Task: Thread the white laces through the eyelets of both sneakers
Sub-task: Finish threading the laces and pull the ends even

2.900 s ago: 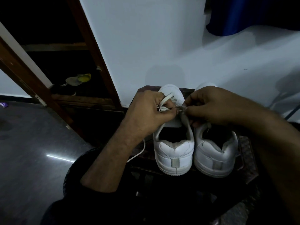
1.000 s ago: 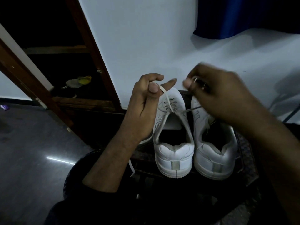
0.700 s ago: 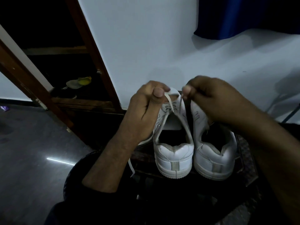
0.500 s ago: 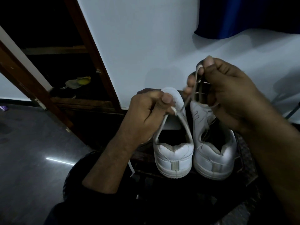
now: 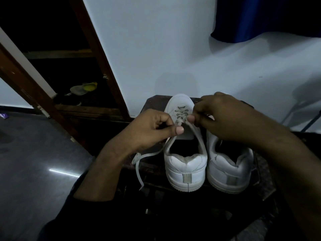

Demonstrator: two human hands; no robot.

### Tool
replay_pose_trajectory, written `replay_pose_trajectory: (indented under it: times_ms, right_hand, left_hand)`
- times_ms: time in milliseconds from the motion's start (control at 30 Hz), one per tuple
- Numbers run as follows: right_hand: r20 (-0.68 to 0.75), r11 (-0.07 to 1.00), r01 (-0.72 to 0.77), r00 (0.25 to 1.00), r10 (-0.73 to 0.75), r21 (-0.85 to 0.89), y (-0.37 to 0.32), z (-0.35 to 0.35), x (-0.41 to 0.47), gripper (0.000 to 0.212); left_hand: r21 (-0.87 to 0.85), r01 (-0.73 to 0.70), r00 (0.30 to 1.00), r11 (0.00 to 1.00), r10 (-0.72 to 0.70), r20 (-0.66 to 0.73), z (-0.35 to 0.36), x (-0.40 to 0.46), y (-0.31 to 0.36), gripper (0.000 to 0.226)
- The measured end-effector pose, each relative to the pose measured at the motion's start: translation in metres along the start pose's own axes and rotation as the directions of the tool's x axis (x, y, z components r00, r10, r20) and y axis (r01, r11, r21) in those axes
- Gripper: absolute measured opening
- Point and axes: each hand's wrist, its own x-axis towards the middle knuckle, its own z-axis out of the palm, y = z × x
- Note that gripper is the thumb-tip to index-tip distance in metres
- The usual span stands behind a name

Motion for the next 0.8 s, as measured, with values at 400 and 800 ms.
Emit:
replay_pose_trajectory:
  times_ms: [400,800]
  right_hand:
    - [0.097,0.997,-0.064,0.993,0.060,0.037,0.012,-0.009,-0.005,0.032]
    - [-0.162,0.985,-0.171,0.972,0.168,-0.005,0.009,0.032,0.029,0.010]
  left_hand:
    - [-0.130,0.046,0.997,0.990,-0.055,-0.059,-0.003,0.001,0.001,0.037]
    - [0.323,-0.074,0.942,0.944,0.173,-0.289,0.009,0.025,-0.014,0.018]
